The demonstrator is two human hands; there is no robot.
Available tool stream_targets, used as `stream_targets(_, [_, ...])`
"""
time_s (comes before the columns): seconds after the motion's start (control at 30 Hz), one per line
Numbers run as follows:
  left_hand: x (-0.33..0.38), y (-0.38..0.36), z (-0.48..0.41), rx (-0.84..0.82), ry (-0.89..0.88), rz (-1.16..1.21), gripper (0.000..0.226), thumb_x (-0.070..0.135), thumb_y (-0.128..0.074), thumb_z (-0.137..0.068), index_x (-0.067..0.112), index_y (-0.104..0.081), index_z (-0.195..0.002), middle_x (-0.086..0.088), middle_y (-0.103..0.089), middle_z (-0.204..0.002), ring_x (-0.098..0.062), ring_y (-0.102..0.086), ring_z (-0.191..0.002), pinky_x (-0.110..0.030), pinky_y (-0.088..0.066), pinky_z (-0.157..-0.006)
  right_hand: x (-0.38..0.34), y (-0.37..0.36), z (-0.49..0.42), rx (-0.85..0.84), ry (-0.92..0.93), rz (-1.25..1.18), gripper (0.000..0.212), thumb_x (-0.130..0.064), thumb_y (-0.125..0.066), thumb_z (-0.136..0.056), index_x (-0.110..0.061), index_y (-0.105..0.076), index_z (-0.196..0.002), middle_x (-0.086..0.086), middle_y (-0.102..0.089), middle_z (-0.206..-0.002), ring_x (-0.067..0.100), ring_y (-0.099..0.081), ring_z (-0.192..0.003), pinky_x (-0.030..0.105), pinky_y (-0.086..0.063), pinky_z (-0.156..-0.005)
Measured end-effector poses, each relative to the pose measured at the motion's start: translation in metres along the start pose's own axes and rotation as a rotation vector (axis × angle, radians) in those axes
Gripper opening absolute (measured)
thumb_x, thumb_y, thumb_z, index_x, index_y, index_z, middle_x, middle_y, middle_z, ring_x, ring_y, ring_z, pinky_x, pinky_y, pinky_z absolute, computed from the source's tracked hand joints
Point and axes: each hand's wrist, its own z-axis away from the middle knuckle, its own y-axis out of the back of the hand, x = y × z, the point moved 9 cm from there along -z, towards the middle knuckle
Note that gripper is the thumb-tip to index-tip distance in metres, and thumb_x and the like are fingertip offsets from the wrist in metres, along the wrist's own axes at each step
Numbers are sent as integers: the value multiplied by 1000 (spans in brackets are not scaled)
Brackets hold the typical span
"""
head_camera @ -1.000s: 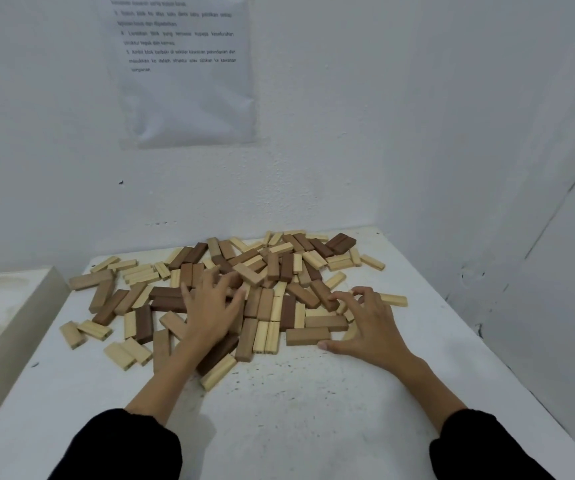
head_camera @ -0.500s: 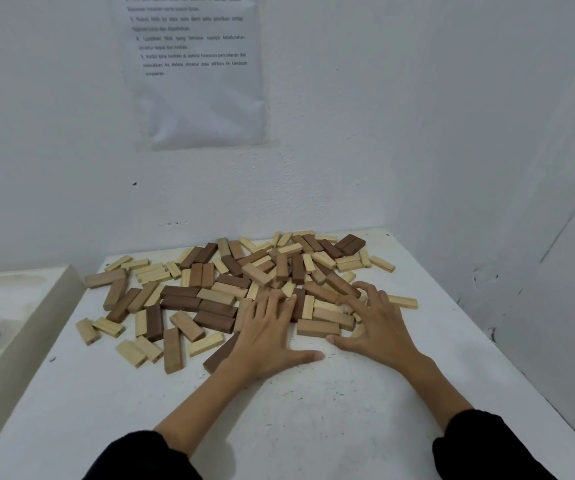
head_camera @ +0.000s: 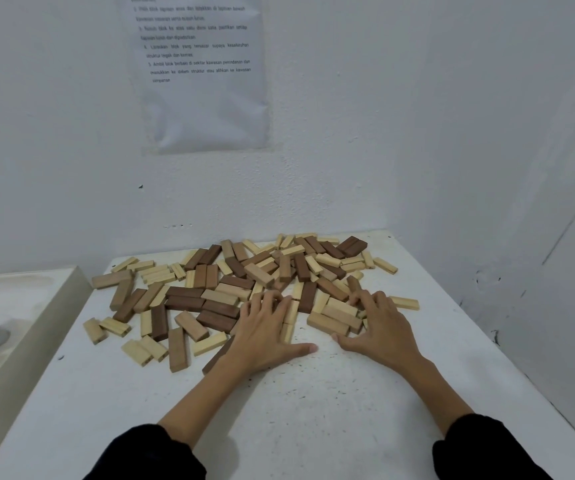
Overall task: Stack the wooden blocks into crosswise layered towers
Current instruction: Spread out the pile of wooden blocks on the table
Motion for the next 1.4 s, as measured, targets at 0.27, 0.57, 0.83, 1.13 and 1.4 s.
stream_targets(0.27, [4, 14, 0, 156, 39, 23, 52, 51, -29, -75, 23, -46, -115, 5, -49, -114, -19, -41, -106, -31, -24, -80, -3, -6, -1, -55, 16, 113, 99, -77, -43, -63, -36, -12, -147, -5, -37, -99, 11, -41, -86, 21, -33, -58])
stream_targets(0.57, [-1, 29, 10, 367, -16, 378, 41, 10, -52, -66, 17, -39, -105, 2, -39, -93, -12, -39, -72, -17, -28, -58, -13, -5, -4, 26, -74, 8, 83, -61, -65, -67, -33, -34, -139, -9, -44, -92, 10, -48, -68, 20, -34, -52])
stream_targets(0.83, [-13, 22, 3, 289, 84, 577, 18, 10, -48, -94, 15, -37, -108, 9, -36, -61, -7, -38, -47, -19, -27, -45, -10, 2, -2, 97, -83, -59, 65, -52, -71, -66, -28, -45, -121, -6, -55, -89, 14, -52, -69, 19, -32, -50])
stream_targets(1.13, [-33, 65, -48, 404, 20, 688, 10, 9, -39, -99, 18, -36, -101, 5, -42, -67, -7, -36, -53, -21, -31, -48, -50, 12, -73, 107, 2, -140, 60, -44, -73, -71, -20, -46, -119, -1, -52, -103, 14, -50, -87, 22, -30, -54])
stream_targets(1.4, [-88, 53, -112, 260, 94, 460, 10, 3, -39, -97, 4, -39, -107, 0, -42, -79, -12, -39, -67, -25, -28, -62, -59, -27, -141, -9, 93, 41, 60, -50, -67, -75, -23, -44, -124, 4, -52, -111, 24, -52, -101, 29, -36, -70])
